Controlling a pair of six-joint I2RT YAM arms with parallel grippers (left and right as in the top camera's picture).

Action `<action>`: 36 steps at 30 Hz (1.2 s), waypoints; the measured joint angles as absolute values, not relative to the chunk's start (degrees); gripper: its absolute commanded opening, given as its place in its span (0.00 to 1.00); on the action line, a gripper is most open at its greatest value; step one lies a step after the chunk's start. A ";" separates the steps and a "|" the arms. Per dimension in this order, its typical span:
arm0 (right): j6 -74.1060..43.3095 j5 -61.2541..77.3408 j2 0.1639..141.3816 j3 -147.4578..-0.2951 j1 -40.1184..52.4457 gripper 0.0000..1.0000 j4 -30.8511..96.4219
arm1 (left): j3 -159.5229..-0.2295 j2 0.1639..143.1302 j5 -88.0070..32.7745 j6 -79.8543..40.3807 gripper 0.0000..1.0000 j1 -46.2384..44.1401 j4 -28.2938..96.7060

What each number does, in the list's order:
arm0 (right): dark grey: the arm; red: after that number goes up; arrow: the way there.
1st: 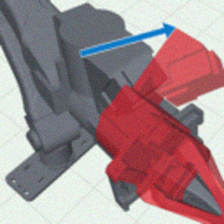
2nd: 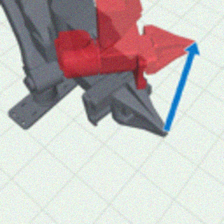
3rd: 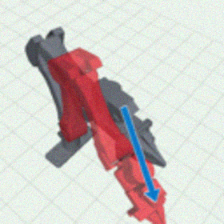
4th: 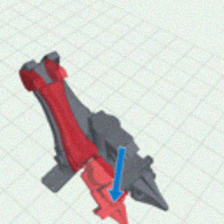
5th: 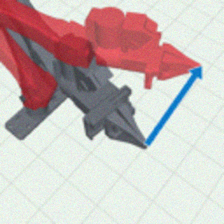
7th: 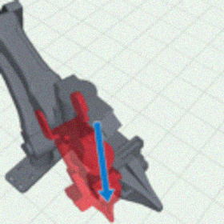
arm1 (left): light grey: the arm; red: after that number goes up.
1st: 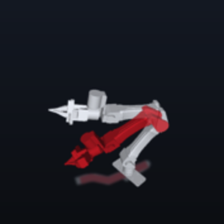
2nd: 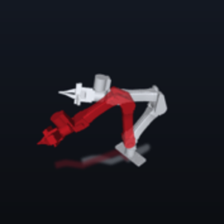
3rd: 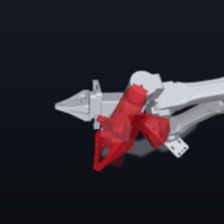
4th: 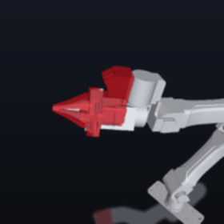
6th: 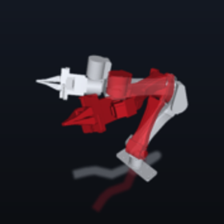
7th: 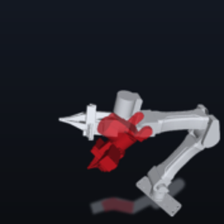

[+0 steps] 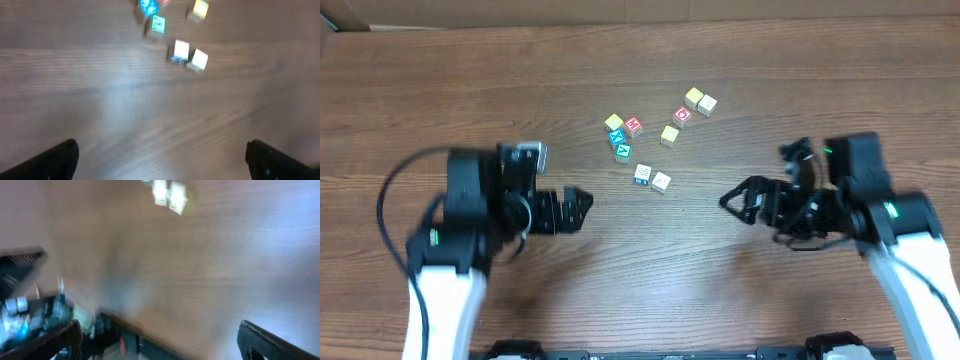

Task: Flip 5 blocks
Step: 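Move the left gripper over the block cluster near the Y block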

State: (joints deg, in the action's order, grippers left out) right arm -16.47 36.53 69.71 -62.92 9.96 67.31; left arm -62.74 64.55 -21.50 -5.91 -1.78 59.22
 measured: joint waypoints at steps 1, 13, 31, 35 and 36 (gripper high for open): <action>-15.77 36.64 72.07 -63.61 11.03 1.00 69.19 | -65.65 67.51 -21.67 -5.89 1.00 -1.78 61.69; -13.34 31.05 83.53 -64.18 21.91 1.00 69.58 | -72.38 85.08 -26.61 -9.93 1.00 -1.78 63.02; -14.79 29.56 83.53 -64.18 21.89 1.00 66.43 | -72.53 92.33 -11.44 -10.44 0.94 -22.15 56.25; -14.96 29.39 83.48 -64.18 21.91 1.00 68.71 | -73.45 98.04 -6.63 -10.85 0.90 -25.36 52.95; -15.00 29.19 83.33 -64.18 21.91 1.00 69.23 | -74.04 99.94 -5.87 -10.87 0.89 -25.43 52.66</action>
